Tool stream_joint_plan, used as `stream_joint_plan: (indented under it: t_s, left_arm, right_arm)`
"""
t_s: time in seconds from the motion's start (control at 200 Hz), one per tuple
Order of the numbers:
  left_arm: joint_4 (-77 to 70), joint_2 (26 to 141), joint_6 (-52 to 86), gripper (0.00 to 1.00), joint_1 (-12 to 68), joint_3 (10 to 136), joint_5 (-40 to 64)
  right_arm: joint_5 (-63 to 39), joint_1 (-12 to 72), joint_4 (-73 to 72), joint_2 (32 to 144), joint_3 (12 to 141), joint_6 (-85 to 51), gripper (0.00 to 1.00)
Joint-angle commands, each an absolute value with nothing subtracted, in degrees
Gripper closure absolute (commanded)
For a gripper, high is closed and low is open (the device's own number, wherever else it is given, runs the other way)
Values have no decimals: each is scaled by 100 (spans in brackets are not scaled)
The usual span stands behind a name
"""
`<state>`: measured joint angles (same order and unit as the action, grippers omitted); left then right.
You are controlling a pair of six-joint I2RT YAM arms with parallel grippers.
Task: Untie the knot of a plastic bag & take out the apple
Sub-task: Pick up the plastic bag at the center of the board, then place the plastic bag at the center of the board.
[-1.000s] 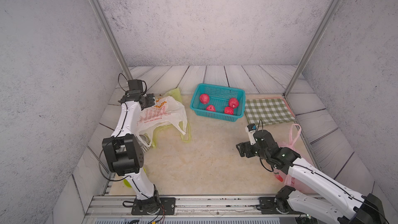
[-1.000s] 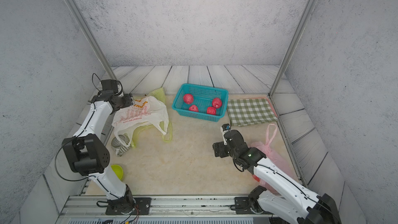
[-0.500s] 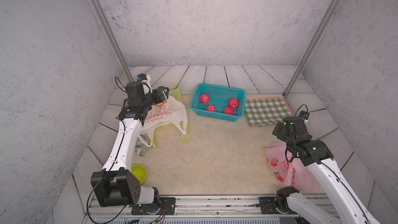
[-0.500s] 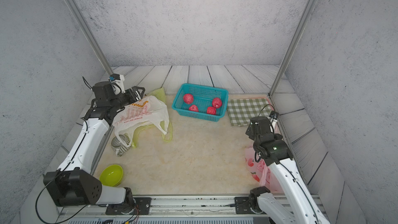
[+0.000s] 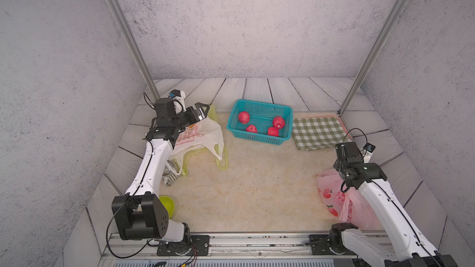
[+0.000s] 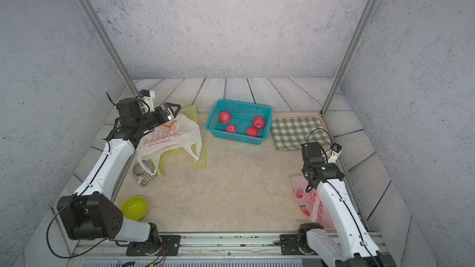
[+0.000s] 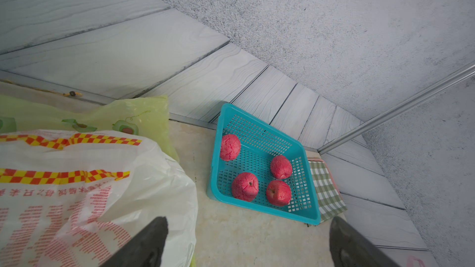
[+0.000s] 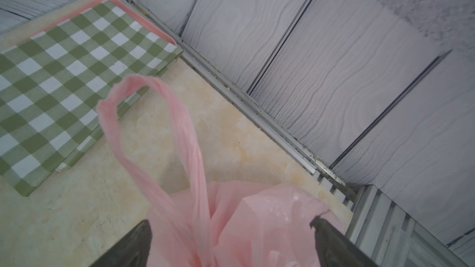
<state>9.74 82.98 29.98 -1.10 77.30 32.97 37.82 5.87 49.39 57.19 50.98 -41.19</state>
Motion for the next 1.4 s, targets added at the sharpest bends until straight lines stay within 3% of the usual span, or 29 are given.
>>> stream_joint_plan:
  t_s: [0.0,0.14,0.315,0.52,0.756,0.971,1.011,1.066,1.166,1.291,1.391]
  left_arm:
    - [674,8456,3257,1,-86,7646,3738]
    - [925,8772,3728,1,-87,7863,3863]
    - [675,8474,2895,1,-5,7727,3979]
    - [6,8394,3151,1,121,7312,4269]
    - [1174,8690,3127,1,375,7748,4291]
    - [1932,8663,2489,1,955,7982,4471]
    - [1948,8624,2478,1,1051,7908,4572]
    - [2007,8585,2428,1,1119,7746,4702]
    - [1976,8229,2216,0,1252,7319,4815]
    - [2862,7498,1502,14,1755,7231,4263]
    - [3487,6761,1282,15,2352,7138,3487]
  right_arm:
    - [2758,570,4211,5813,4948,-3488,7]
    - [378,573,3299,5172,4531,-2471,25]
    - [-847,589,3362,4458,4241,-2319,76]
    - [-2925,652,3142,3878,3991,-2619,87]
    - [-4409,891,2113,4075,4285,-3594,87]
    - [-4288,1802,1074,5041,4950,-4213,86]
    - [-4076,2029,1195,5261,5114,-4097,78]
    - [-3909,2262,1534,5648,5306,-3838,55]
    - [-3770,2391,1722,6031,5226,-3535,40]
    - [-2774,2392,2527,5727,5189,-2766,34]
    - [-2005,2389,3368,5637,5249,-2273,32]
